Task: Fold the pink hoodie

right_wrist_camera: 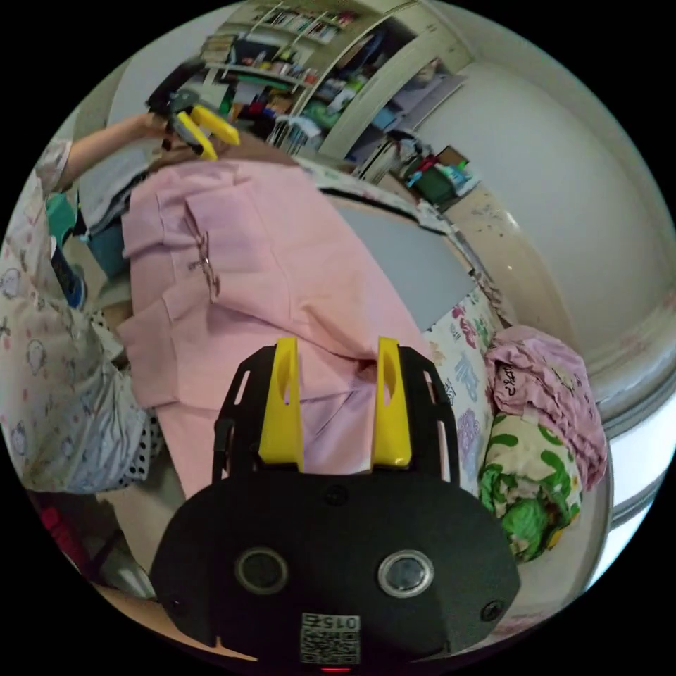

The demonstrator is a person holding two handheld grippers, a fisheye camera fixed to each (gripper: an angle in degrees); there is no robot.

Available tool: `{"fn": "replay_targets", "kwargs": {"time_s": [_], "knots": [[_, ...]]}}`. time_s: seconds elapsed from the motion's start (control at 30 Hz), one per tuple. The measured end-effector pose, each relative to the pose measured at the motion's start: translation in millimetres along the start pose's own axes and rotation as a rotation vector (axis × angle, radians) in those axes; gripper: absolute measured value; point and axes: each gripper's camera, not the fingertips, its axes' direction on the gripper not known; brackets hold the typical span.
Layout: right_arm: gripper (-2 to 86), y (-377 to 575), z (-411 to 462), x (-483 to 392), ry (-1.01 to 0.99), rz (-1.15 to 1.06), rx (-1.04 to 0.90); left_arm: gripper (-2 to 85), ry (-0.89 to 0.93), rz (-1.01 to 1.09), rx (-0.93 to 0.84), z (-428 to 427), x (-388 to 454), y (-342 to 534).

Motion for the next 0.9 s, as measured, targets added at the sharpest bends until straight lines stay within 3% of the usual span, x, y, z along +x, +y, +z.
{"fn": "replay_targets", "kwargs": {"time_s": [0.13,0.3,0.4,0.5,0.57,0.6,0.7,0.9], "knots": [[10.1,9,44,10,0.062,-0.038,-0.097,7.8,0.071,0.035,-0.174,68,-33,-48],[3.6,15,49,59,-0.028,0.014,-0.063,2.3,0.224,-0.046,-0.090,51,-112,-82],[2.8,-7,29,145,-0.001,0.247,0.131,1.9,0.186,-0.138,0.013,33,-188,-128],[2.8,-32,33,244,0.103,0.613,0.269,2.5,-0.043,-0.426,0.158,32,-279,-172],[3.5,-29,38,289,0.024,0.838,0.288,4.8,-0.155,-0.732,0.239,27,-332,-171],[3.8,-19,35,299,-0.085,0.886,0.326,5.8,-0.160,-0.780,0.261,23,-336,-166],[4.3,22,10,257,-0.264,0.716,0.428,7.5,-0.120,-0.763,0.352,-12,-310,-136],[7.5,152,-16,86,-0.509,0.384,0.376,7.3,0.084,-0.531,0.251,-72,-156,-28]]}}
